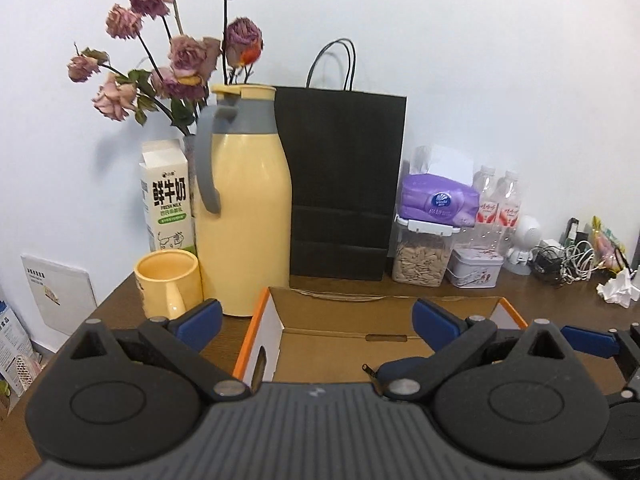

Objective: Organize objects
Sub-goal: 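Grasp another white bottle cap with the left gripper, then grasp the white round tin with the right gripper while the left gripper holds the cap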

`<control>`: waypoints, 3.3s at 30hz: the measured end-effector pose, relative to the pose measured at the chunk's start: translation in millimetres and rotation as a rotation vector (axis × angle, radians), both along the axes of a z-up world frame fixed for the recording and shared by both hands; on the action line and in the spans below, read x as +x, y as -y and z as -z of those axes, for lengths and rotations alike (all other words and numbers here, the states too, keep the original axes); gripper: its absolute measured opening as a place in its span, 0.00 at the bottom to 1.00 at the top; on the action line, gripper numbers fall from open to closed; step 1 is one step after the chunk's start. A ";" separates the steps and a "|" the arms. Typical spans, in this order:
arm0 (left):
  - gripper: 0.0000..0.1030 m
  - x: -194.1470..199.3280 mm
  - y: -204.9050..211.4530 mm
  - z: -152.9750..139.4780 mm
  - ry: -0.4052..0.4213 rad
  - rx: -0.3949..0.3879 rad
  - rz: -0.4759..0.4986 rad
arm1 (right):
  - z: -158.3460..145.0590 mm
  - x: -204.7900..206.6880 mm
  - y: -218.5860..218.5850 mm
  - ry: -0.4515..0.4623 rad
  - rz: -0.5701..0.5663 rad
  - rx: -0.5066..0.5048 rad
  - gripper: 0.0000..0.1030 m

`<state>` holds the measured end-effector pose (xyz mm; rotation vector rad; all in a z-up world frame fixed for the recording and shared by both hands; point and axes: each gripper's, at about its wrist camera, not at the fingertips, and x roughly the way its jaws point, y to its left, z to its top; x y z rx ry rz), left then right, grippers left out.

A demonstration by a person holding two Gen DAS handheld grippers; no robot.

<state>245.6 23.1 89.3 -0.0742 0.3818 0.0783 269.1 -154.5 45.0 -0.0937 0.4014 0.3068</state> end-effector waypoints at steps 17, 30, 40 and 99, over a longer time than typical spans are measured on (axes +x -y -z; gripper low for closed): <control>1.00 -100.8 10.2 17.6 -0.059 0.045 0.033 | 25.8 -117.2 41.6 -0.060 0.007 -0.031 1.00; 1.00 -157.9 36.2 54.5 -0.146 0.068 0.085 | 53.4 -163.8 66.4 -0.131 -0.004 -0.065 1.00; 1.00 -173.9 65.9 90.4 -0.234 0.071 0.142 | 65.7 -170.5 84.6 -0.159 -0.005 -0.078 1.00; 0.28 -162.8 46.7 68.3 -0.123 -0.006 0.187 | 95.3 -95.9 36.9 -0.292 -0.022 -0.054 0.74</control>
